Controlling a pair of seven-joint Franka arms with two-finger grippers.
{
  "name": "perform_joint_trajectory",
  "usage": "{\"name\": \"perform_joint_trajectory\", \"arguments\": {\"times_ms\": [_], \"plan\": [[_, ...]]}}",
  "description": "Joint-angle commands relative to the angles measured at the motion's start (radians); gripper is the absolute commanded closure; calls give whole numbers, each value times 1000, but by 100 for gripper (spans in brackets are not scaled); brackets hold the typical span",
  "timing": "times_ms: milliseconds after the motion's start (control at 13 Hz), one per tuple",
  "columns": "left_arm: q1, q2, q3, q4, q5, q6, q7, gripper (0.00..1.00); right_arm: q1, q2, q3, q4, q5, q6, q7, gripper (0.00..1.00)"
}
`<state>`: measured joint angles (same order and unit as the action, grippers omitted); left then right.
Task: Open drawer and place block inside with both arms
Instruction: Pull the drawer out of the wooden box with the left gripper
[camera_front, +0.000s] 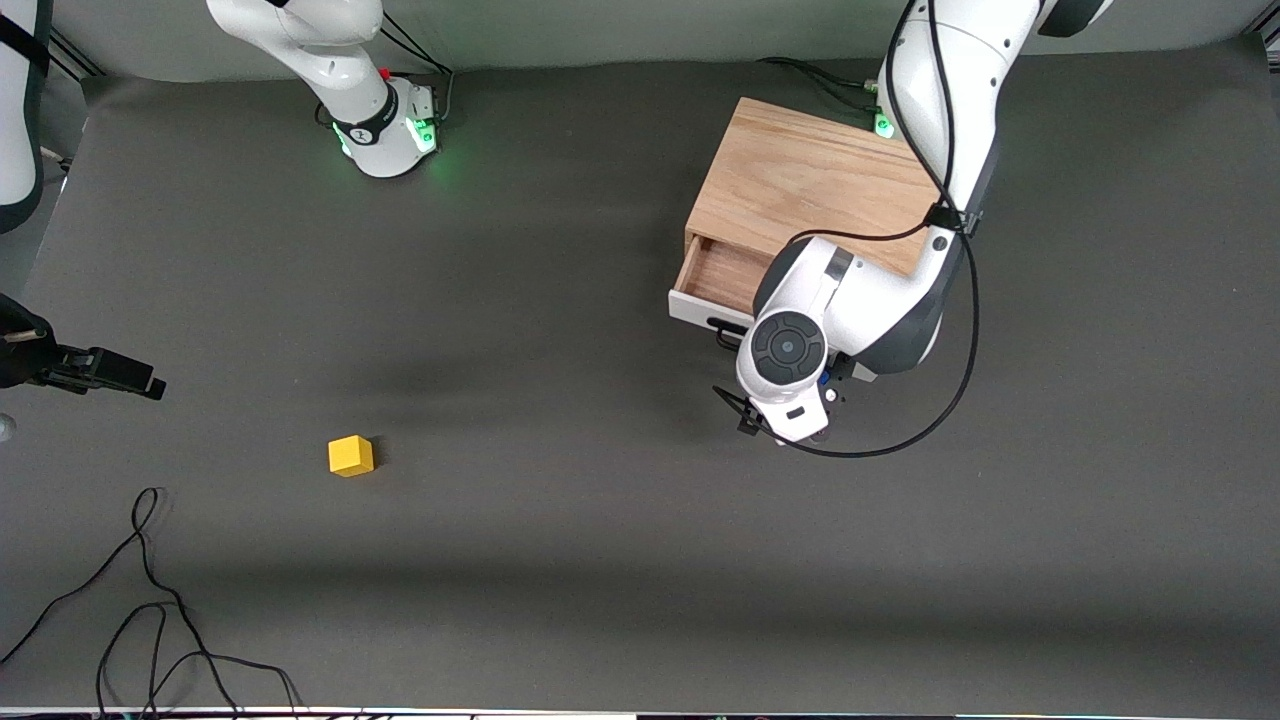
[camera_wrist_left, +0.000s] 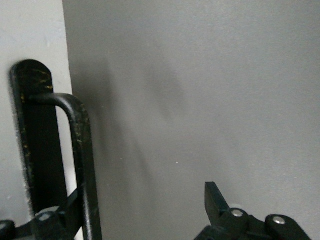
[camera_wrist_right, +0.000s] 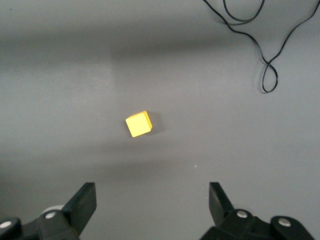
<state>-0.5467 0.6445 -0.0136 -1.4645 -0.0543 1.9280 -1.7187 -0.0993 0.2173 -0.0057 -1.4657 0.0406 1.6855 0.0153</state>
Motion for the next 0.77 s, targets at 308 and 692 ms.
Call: {"name": "perform_joint_trajectory", "arguments": {"times_ms": [308,692], "plan": [[-1,49,6,84,10,87,13,0,-5,10,3,22,12,-3,-5,0],[-1,60,6,98,21,146,11,0,-5,10,1,24,13,-3,-5,0]]}}
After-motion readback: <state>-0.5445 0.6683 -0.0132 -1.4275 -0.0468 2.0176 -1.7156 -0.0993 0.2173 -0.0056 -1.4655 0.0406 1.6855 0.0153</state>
